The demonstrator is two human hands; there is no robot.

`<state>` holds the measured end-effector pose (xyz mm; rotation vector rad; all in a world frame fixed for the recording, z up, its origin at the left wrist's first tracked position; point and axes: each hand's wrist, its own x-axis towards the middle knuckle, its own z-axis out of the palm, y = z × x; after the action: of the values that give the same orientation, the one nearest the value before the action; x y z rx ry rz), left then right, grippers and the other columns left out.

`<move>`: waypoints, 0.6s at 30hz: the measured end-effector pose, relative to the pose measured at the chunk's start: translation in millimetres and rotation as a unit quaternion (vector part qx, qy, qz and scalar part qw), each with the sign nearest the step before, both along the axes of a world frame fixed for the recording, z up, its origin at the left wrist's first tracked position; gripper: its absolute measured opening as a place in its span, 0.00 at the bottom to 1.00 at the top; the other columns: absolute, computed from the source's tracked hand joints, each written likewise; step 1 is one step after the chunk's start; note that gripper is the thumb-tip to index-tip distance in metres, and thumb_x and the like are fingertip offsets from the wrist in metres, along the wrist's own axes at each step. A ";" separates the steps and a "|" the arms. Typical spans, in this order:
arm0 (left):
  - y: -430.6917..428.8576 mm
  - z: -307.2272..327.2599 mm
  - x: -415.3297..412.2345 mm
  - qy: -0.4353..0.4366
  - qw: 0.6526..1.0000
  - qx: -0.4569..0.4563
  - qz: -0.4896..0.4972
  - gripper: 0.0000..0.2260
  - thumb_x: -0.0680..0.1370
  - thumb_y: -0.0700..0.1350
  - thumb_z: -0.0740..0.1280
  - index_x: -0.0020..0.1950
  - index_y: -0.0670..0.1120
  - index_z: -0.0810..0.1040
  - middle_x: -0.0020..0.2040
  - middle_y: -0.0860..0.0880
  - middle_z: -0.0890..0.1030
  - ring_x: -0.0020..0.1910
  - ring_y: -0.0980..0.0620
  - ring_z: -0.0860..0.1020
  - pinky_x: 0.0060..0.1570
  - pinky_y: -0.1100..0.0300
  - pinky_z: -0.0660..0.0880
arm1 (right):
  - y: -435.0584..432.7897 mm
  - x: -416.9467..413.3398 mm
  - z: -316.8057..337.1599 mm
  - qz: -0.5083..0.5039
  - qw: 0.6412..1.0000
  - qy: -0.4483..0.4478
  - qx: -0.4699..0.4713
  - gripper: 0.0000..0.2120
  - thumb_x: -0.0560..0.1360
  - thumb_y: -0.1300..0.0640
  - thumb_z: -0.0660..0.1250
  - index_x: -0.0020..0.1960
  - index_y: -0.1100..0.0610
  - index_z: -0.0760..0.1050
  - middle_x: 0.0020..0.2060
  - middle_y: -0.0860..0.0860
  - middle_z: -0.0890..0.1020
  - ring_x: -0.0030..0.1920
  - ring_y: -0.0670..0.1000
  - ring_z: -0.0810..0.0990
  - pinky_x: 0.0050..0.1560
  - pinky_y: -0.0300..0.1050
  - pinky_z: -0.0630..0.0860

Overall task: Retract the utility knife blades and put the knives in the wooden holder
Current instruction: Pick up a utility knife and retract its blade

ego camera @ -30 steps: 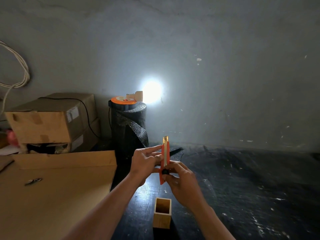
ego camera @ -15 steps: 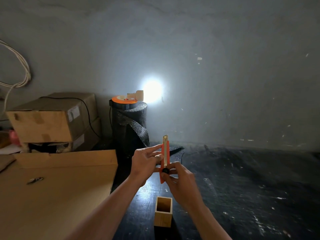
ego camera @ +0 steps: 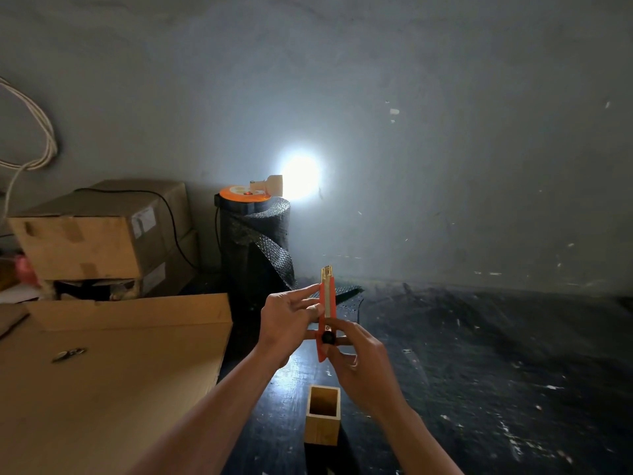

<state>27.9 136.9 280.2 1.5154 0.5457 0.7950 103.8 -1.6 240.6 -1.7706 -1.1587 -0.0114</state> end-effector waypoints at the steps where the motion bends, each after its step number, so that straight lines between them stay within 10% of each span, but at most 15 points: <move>1: 0.2 0.2 -0.3 0.000 1.000 0.002 0.001 0.17 0.78 0.33 0.73 0.65 0.42 0.84 0.54 0.41 0.89 0.48 0.40 0.89 0.49 0.36 0.84 | -0.5 0.4 0.2 0.004 1.000 -0.008 0.002 0.18 0.76 0.59 0.72 0.59 0.42 0.74 0.52 0.36 0.77 0.46 0.30 0.78 0.44 0.21 0.72; 11: -4.0 -12.8 -4.6 0.008 1.000 0.005 -0.004 0.17 0.77 0.32 0.73 0.65 0.43 0.84 0.52 0.45 0.89 0.45 0.47 0.90 0.40 0.52 0.87 | 4.3 2.9 -16.5 -0.013 1.000 -0.006 -0.026 0.11 0.75 0.55 0.73 0.57 0.51 0.78 0.51 0.42 0.79 0.43 0.36 0.79 0.43 0.21 0.73; 18: 0.7 -39.3 -7.9 0.013 0.996 -0.076 -0.043 0.16 0.77 0.29 0.71 0.63 0.41 0.84 0.52 0.40 0.89 0.47 0.39 0.89 0.43 0.42 0.86 | 10.3 15.7 -22.2 -0.003 0.996 0.087 -0.014 0.18 0.78 0.48 0.68 0.66 0.45 0.69 0.51 0.38 0.82 0.50 0.38 0.83 0.51 0.39 0.81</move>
<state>19.9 137.5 240.9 1.4013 0.5440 0.6547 119.4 8.6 218.4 -1.7616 -1.0330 0.1527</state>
